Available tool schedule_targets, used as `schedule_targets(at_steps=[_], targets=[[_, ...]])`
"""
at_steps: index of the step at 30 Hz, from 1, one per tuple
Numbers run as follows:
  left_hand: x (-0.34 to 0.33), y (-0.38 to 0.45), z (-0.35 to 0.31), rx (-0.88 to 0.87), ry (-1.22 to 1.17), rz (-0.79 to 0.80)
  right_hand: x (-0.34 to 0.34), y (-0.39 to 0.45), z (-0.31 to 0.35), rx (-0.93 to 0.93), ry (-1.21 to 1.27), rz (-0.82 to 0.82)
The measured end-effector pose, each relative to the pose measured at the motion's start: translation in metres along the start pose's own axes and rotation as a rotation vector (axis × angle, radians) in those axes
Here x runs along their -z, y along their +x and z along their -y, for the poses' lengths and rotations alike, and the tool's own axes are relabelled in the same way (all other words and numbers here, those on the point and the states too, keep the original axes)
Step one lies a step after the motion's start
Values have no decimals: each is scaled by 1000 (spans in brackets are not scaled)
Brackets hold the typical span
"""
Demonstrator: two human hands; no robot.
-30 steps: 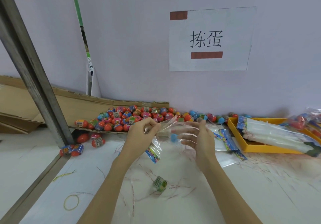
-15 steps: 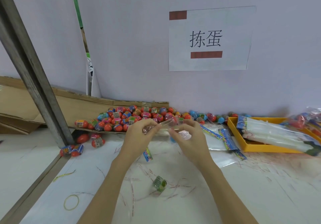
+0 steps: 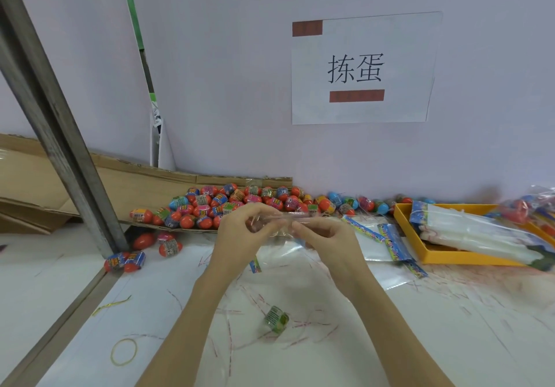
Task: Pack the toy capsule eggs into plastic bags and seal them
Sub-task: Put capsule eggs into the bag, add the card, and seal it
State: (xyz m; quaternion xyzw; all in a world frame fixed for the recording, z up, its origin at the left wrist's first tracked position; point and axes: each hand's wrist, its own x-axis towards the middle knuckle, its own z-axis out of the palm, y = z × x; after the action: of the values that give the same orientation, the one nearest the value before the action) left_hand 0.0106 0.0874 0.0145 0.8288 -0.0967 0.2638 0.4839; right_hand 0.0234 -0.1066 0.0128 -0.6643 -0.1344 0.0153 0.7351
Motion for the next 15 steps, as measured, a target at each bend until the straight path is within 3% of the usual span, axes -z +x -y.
schedule_targets(at_steps=[2, 5, 7, 10, 15], targets=[[3, 2, 1, 101, -41, 7, 1, 1, -2, -4, 31, -111], [5, 3, -1, 354, -288, 65, 6, 2, -2, 14, 165, -189], [3, 3, 0, 411, -380, 67, 8, 2, 0, -4, 273, -138], [-1, 3, -1, 367, -411, 49, 4, 2, 3, -75, 413, 25], [2, 2, -1, 342, -405, 63, -2, 2, 4, -72, 443, 182]])
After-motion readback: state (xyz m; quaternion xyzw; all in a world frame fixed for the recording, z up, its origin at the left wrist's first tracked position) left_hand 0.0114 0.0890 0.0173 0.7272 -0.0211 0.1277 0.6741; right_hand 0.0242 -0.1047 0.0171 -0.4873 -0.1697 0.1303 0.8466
